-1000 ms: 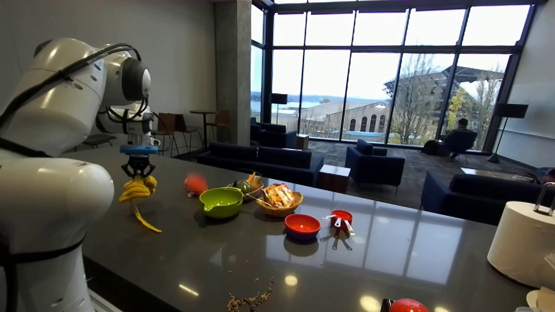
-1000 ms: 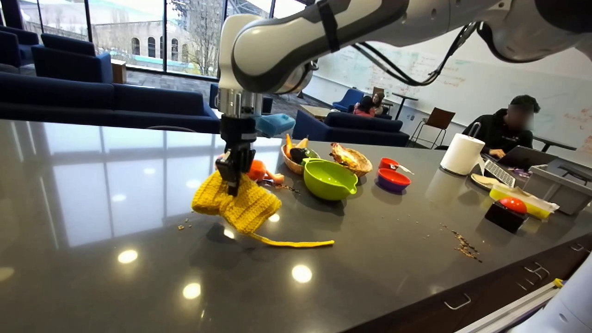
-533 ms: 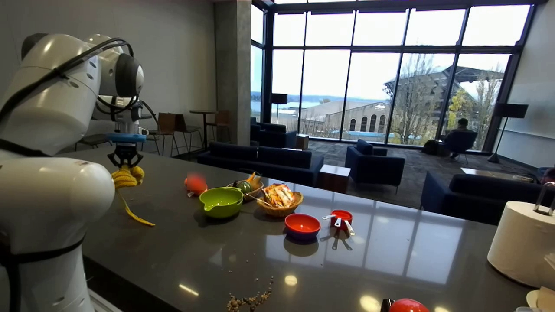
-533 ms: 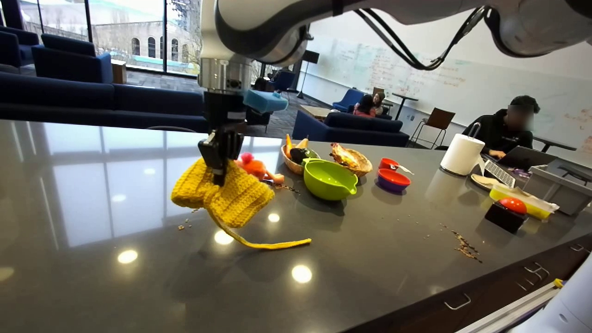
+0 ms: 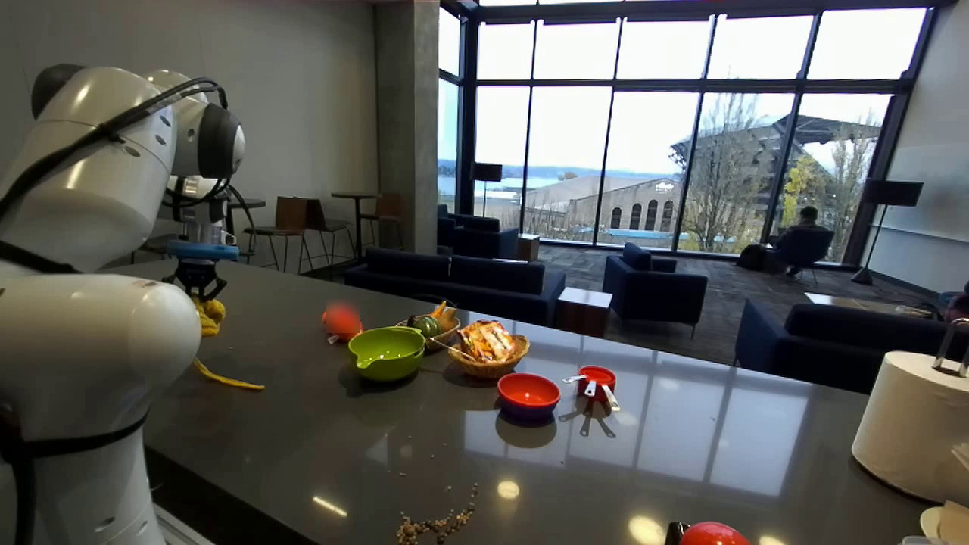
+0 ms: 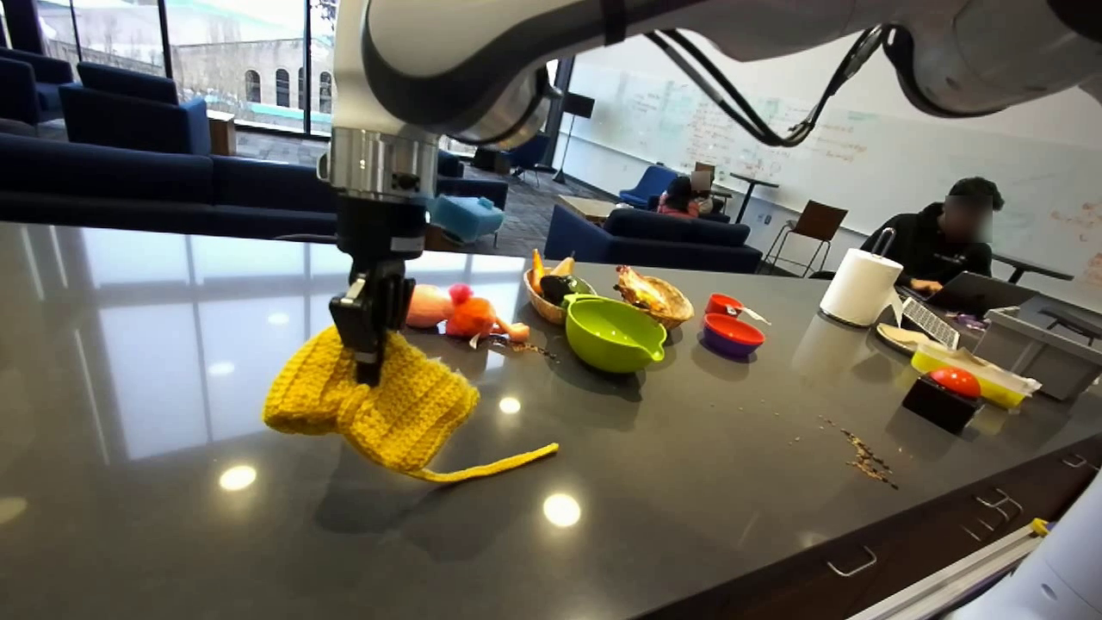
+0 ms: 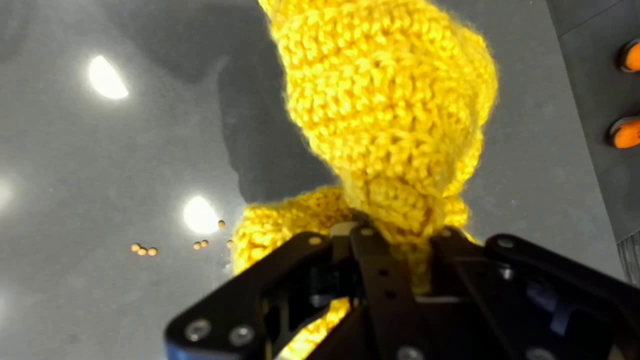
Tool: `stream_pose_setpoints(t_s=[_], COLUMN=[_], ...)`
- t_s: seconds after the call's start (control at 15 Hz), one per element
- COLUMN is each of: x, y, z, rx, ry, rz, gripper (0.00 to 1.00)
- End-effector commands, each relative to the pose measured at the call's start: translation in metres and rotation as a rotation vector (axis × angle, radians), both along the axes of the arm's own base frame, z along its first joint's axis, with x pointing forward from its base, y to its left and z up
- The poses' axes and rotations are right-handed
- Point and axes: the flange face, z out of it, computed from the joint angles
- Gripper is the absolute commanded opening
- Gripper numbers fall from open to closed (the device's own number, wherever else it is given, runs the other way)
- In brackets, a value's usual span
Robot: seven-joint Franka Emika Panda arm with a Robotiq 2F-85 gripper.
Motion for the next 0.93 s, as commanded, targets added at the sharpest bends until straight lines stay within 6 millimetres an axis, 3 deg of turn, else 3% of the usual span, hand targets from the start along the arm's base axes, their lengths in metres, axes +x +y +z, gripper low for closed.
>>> stream_pose_setpoints(t_s=[0.0, 0.87], x=[0.006, 0.041], y=[0.007, 0.009], z=[-0.020, -0.113], rx=[0.055, 0.123], ry=[0.003, 0.128], rz=[0.052, 0.150], gripper=[0.04, 0.04])
